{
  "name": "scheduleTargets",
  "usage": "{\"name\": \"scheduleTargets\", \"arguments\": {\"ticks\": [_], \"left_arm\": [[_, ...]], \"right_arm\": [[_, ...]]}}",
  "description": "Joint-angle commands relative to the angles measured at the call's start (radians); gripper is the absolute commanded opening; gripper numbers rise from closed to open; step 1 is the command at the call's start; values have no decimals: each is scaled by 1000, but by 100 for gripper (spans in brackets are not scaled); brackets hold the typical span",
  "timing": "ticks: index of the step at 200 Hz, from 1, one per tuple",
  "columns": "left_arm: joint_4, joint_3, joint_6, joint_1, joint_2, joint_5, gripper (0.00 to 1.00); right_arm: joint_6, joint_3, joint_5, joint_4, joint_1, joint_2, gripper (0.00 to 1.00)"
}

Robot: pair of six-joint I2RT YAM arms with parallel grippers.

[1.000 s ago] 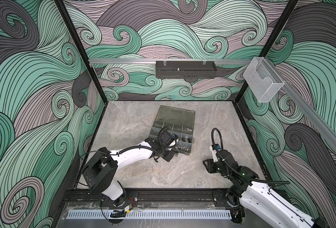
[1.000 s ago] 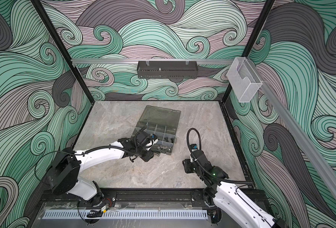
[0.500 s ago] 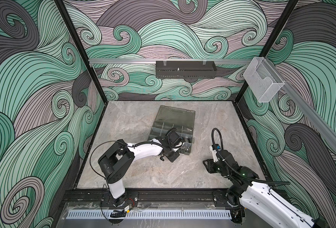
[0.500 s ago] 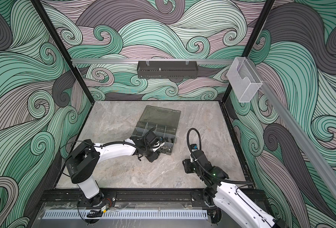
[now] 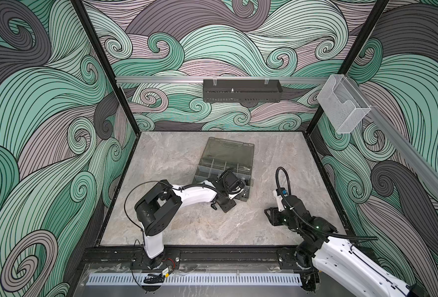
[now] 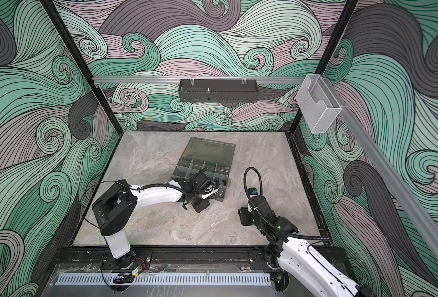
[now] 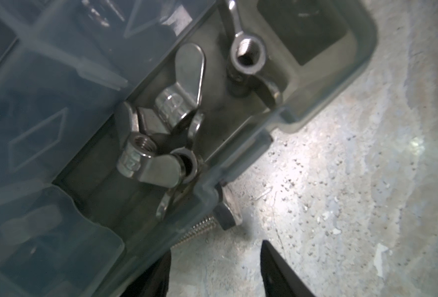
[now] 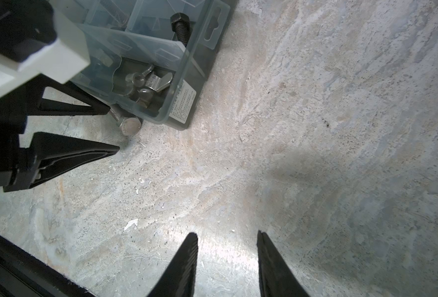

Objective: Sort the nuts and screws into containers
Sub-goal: 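Move the left gripper down to the last steel bolt beside the box, then lower the open left gripper around the steel bolt's head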

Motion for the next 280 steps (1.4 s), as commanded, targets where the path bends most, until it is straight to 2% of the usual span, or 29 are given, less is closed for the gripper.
{"name": "scheduleTargets", "arguments": {"ticks": [1, 231, 280], "left_arm": [[34, 40, 40, -1, 20, -36, 59], [9, 108, 98, -28, 42, -16, 58], [-1, 134, 57, -29, 88, -11, 50]], "right_arm": [[8, -9, 14, 7, -2, 2, 40], [7, -11, 18, 9, -3, 9, 40], [9, -12, 15, 7, -2, 1, 40]]}}
